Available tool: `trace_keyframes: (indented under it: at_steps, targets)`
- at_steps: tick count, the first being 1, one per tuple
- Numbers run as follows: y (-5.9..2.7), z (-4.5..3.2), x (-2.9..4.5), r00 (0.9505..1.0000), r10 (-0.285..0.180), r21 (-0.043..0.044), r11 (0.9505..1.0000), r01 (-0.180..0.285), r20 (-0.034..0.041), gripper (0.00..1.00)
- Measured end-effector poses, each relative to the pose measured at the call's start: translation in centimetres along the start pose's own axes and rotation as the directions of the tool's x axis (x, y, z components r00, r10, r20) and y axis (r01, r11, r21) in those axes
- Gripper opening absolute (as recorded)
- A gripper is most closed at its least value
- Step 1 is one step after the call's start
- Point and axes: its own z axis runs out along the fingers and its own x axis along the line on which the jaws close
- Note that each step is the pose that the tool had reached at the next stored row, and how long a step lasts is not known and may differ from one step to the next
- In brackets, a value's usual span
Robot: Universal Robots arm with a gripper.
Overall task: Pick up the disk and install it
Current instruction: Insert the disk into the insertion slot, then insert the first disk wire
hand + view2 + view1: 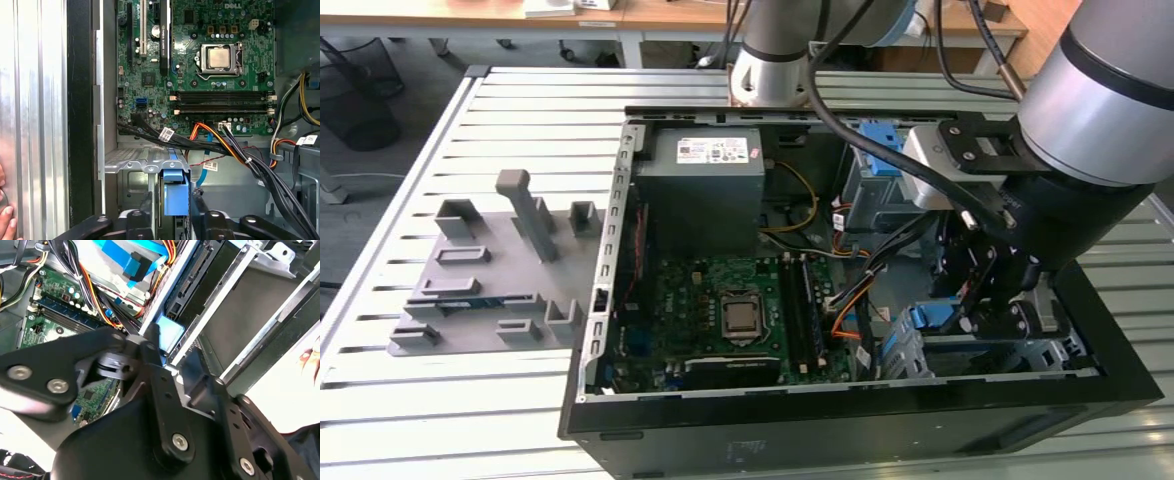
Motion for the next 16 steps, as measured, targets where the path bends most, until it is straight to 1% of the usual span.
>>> trace_keyframes:
  at_steps: [1, 4, 5, 7, 8, 9, 10, 11, 16]
  targets:
    - [0.0, 0.0, 0.0, 1.0, 0.0, 0.0, 1.0, 0.0, 0.0, 0.49]
    - [0.0, 0.0, 0.0, 1.0, 0.0, 0.0, 1.0, 0.0, -0.0001, 0.3]
    - [0.0, 0.0, 0.0, 1.0, 0.0, 0.0, 1.0, 0.0, 0.0, 0.3]
    - [0.0, 0.01, 0.0, 1.0, 0.0, 0.0, 1.0, 0.0, 0.0, 0.19]
    - [0.0, 0.01, 0.0, 1.0, 0.0, 0.0, 1.0, 0.0, 0.0, 0.19]
    - [0.0, 0.01, 0.0, 1.0, 0.0, 0.0, 1.0, 0.0, 0.0, 0.13]
    - [0.0, 0.01, 0.0, 1.0, 0.0, 0.0, 1.0, 0.0, 0.0, 0.13]
    - [0.0, 0.01, 0.0, 1.0, 0.0, 0.0, 1.0, 0.0, 0.0, 0.11]
    - [0.0, 0.02, 0.0, 1.0, 0.0, 0.0, 1.0, 0.0, 0.0, 0.11]
